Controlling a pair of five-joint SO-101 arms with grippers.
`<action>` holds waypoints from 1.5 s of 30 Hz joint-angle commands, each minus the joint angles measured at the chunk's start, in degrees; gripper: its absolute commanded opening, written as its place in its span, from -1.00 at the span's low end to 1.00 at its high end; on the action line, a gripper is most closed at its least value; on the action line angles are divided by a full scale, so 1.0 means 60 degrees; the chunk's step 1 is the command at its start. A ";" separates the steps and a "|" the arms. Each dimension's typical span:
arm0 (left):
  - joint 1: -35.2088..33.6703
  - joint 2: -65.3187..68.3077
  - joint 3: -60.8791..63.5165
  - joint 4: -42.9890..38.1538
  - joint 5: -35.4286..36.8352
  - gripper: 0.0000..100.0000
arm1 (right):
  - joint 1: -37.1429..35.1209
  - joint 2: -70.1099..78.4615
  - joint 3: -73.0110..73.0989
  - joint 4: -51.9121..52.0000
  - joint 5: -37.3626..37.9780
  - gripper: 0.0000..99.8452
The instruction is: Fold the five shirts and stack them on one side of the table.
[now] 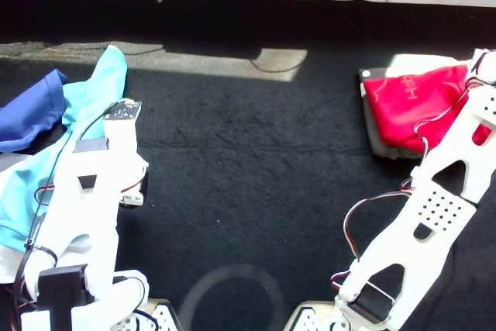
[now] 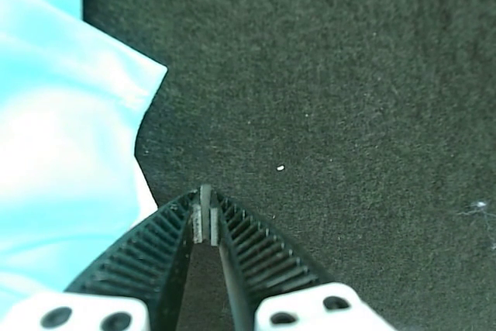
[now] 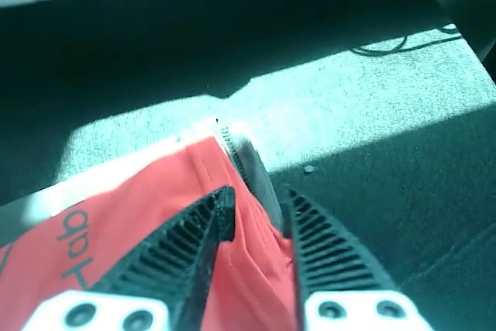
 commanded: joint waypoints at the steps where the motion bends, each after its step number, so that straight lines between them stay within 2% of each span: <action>1: -0.0095 -0.0388 -0.0110 -0.0103 -0.0044 -0.98 | -0.0330 0.0095 0.0081 0.0300 0.0982 -0.99; 6: -0.0095 -0.0388 -0.0110 -0.0103 -0.0059 -0.98 | -0.0300 0.0945 0.0505 0.0022 0.1568 -0.99; 12: -0.0095 -0.0388 -0.0110 -0.0103 -0.0059 -0.98 | 0.0344 0.2000 0.0505 -0.0974 0.1538 -0.99; 17: -0.0081 -0.0388 -0.0125 -0.0103 -0.0059 -0.98 | 0.0271 0.2073 0.0242 -0.1092 0.1509 -0.99; 21: -0.0095 -0.0388 -0.0593 0.0088 -0.0044 -0.98 | -0.0066 0.1590 -0.0842 -0.0505 0.0352 -0.97; 23: -0.0095 -0.0388 -0.1136 0.0630 -0.0044 -0.97 | -0.0242 0.1223 -0.1399 0.0212 -0.0264 -0.88; 26: -0.0139 -0.0388 -0.2308 0.1905 -0.0044 -0.85 | -0.0549 0.0667 -0.1941 0.1311 -0.0703 -0.64; 28: -0.0476 -0.0388 -0.3187 0.2667 -0.0059 -0.73 | -0.0740 0.0344 -0.2161 0.1810 -0.0703 -0.58; 31: -0.1619 -0.0388 -0.4212 0.3297 -0.0103 -0.61 | -0.0989 -0.0183 -0.2293 0.2396 -0.0703 -0.62; 38: -0.4769 -0.0300 -0.4579 0.3370 -0.2667 -0.60 | -0.1810 -0.1429 -0.2220 0.3788 -0.0689 -0.63; 41: -0.5736 -0.0300 -0.3963 0.3194 -0.3839 -0.60 | -0.2293 -0.1897 -0.2264 0.4374 -0.0689 -0.63; 45: -0.6513 -0.0300 -0.2542 0.1714 -0.4659 -0.59 | -0.3026 -0.2527 -0.2205 0.4828 -0.0689 -0.63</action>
